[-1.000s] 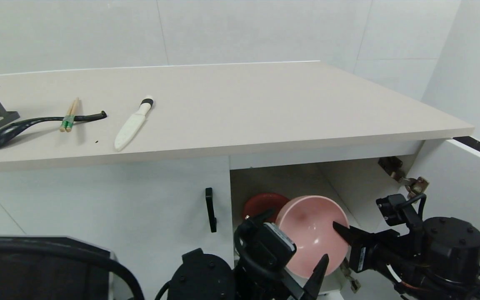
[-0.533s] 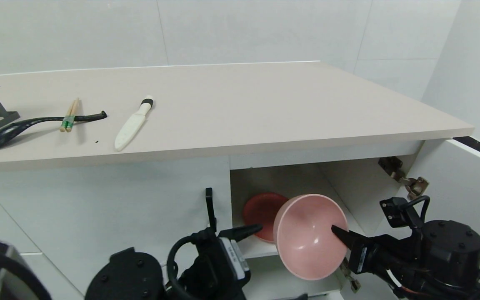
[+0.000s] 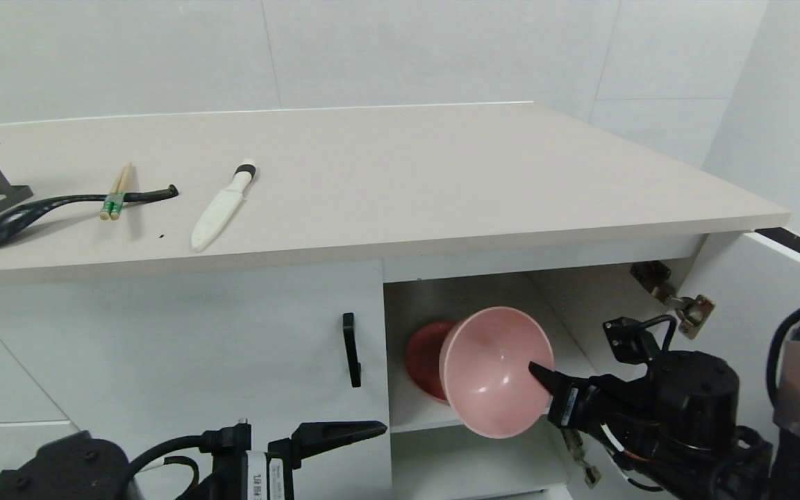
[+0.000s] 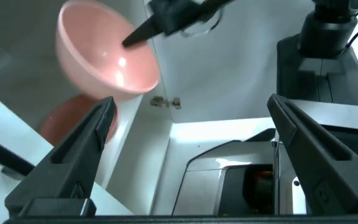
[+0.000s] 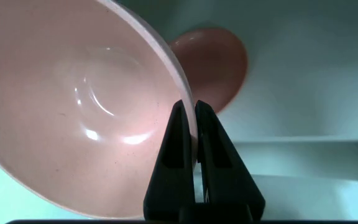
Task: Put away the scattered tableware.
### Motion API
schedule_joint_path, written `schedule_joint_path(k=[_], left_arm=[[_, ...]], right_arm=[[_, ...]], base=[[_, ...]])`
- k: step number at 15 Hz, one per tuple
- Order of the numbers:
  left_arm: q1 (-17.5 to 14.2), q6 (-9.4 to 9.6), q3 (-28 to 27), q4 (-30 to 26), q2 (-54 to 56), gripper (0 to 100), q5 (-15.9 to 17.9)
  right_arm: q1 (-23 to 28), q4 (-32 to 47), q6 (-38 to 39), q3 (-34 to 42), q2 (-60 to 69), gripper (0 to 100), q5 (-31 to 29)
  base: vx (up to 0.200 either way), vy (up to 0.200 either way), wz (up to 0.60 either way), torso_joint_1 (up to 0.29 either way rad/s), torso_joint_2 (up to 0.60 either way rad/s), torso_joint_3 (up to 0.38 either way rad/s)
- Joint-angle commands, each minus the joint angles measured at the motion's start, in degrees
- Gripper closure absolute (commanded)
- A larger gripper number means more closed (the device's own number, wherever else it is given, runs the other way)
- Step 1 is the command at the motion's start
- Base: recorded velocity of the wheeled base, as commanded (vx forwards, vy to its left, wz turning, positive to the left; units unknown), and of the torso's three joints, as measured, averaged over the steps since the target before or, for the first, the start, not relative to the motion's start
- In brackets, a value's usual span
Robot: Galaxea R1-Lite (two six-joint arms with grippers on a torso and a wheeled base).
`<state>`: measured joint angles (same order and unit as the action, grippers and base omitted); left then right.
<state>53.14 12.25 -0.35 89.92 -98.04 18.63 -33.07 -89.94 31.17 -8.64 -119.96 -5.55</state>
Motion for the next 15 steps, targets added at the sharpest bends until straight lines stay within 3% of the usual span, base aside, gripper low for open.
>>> schedule_joint_path(k=[1, 5, 6, 7, 8, 10, 12, 13, 15], left_arm=[[-0.32, 0.05, 0.35, 0.08, 1.8, 0, -0.17], [-1.37, 0.23, 0.35, 0.08, 2.24, 0, -0.26], [-2.07, 1.37, 0.35, 0.08, 2.24, 0, -0.26], [-4.62, 2.78, 0.35, 0.08, 2.5, 0, -0.26], [-6.56, 2.87, 0.35, 0.08, 3.55, 0, -0.26], [-9.37, 2.07, 0.35, 0.08, 8.3, 0, -0.52], [-9.19, 0.05, 0.35, 0.08, 13.4, 0, -0.52], [-8.4, -1.88, 0.35, 0.08, 16.39, 0, -0.43], [-8.93, -2.5, 0.35, 0.08, 17.7, 0, -0.35]], right_arm=[[-0.76, -0.06, -0.32, -3.57, -6.34, 100, 0.01], [0.29, -0.06, -1.82, -7.18, -11.27, 100, 0.19], [0.73, -0.06, -2.61, -8.06, -12.23, 100, 0.27], [1.43, -0.06, -3.66, -9.9, -13.9, 100, 0.89], [2.22, -0.06, -4.54, -10.96, -14.78, 100, 1.86], [3.72, -0.06, -6.65, -12.54, -15.75, 100, 3.61], [4.24, -0.06, -7.35, -13.77, -16.19, 100, 5.02], [5.04, -0.06, -8.32, -15.61, -16.98, 100, 5.46], [6.09, -0.06, -10.17, -18.43, -18.38, 100, 5.63]], base=[[0.0, 0.0, 0.0, 0.0, 0.0, 0.0], [0.0, 0.0, 0.0, 0.0, 0.0, 0.0], [0.0, 0.0, 0.0, 0.0, 0.0, 0.0], [0.0, 0.0, 0.0, 0.0, 0.0, 0.0], [0.0, 0.0, 0.0, 0.0, 0.0, 0.0], [0.0, 0.0, 0.0, 0.0, 0.0, 0.0], [0.0, 0.0, 0.0, 0.0, 0.0, 0.0], [0.0, 0.0, 0.0, 0.0, 0.0, 0.0], [0.0, 0.0, 0.0, 0.0, 0.0, 0.0]])
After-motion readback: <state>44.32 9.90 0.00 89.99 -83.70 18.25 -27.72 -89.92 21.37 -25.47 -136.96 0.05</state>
